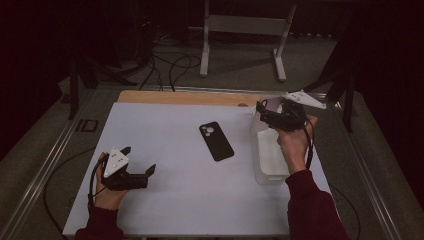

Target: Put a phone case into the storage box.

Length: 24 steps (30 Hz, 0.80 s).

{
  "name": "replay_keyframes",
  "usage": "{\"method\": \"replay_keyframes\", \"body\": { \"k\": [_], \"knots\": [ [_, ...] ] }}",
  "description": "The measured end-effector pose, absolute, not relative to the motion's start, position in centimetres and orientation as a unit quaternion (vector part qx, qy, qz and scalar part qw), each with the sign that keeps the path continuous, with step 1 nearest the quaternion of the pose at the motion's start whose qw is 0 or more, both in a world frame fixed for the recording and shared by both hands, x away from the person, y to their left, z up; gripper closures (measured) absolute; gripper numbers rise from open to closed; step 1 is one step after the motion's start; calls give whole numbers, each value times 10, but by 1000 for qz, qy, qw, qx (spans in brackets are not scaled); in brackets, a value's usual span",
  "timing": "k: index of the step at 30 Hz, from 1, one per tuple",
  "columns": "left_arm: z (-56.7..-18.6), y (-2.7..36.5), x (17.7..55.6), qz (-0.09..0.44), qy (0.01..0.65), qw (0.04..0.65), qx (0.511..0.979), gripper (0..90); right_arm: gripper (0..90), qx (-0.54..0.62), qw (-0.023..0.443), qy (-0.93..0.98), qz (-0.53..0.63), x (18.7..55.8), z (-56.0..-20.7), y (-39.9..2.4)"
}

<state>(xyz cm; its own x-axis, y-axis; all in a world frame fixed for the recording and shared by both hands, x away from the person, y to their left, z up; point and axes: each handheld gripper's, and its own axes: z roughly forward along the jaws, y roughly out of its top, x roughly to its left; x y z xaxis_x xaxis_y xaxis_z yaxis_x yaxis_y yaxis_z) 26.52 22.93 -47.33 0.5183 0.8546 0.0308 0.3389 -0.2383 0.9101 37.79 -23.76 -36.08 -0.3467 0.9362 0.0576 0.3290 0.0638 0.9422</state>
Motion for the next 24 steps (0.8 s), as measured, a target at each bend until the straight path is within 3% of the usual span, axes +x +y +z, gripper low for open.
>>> {"method": "replay_keyframes", "body": {
  "k": [24],
  "knots": [
    [-475, 233, 262, 288, 412, 460, 732, 0, 168, 529, 335, 629, 462, 412, -364, -252]
  ]
}}
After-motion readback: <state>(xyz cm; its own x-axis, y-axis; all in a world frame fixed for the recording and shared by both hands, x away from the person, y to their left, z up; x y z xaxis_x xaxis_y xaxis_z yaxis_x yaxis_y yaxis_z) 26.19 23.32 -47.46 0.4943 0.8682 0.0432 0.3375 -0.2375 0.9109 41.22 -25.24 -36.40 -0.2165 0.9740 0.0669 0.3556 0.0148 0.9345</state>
